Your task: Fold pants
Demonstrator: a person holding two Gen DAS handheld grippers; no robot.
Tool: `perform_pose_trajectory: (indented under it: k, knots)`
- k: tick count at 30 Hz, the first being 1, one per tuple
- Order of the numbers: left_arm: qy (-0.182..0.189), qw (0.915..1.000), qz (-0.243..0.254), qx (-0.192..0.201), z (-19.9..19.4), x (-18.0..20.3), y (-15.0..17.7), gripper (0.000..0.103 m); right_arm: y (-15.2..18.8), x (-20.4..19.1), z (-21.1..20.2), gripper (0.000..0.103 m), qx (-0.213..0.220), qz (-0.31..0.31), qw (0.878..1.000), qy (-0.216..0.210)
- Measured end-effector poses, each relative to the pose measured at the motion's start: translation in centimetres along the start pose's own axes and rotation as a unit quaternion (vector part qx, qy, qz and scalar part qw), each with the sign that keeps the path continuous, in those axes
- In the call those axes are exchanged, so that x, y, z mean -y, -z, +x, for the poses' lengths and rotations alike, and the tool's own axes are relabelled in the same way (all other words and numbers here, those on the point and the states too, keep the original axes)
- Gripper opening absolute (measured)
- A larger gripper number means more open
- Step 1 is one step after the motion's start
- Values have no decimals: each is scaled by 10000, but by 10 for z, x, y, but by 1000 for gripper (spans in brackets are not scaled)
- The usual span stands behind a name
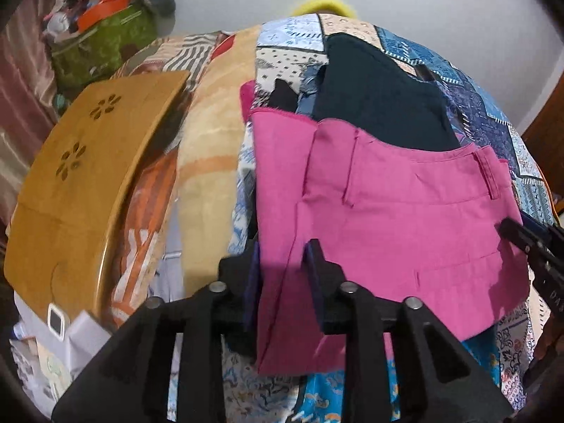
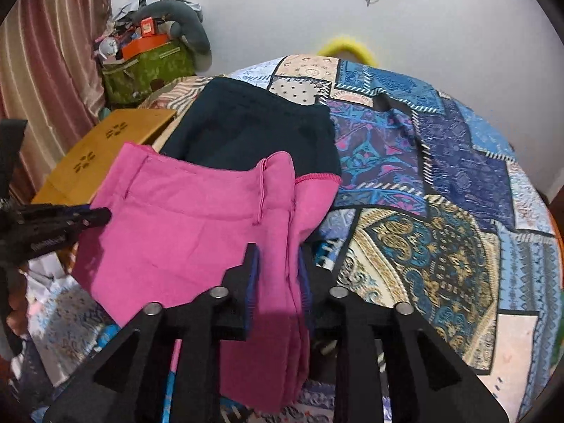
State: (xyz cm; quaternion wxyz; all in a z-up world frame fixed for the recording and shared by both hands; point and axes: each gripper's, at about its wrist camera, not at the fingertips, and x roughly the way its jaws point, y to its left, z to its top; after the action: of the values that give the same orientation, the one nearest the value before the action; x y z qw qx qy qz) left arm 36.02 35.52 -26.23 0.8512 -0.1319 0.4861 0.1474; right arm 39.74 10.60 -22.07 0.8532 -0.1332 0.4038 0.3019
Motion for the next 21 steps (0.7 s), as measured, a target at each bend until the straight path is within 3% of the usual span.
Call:
perform_pose_trajectory:
  k: [2,6,12,17,21]
  knots:
    - [-20,10000,0,-8,-10,-1,5,29,4,1,-7,33,-54,14,10000,-26]
    - [-79,9995,165,247,-53,5,15,29,8,2,-32,34,26,92,9997,-219]
    - [187,9933,332,1091,-155,24,32,29,7,-3,-110,34,693,158,9958,-569]
    - [529,9766,513,2021,-259,44,61,29,14,-15,-199,34,1544,174,9845,-819]
    - [555,9604,674,2645,-326,60,92,29,27,-32,-268,34,2271,-40,9706,-795]
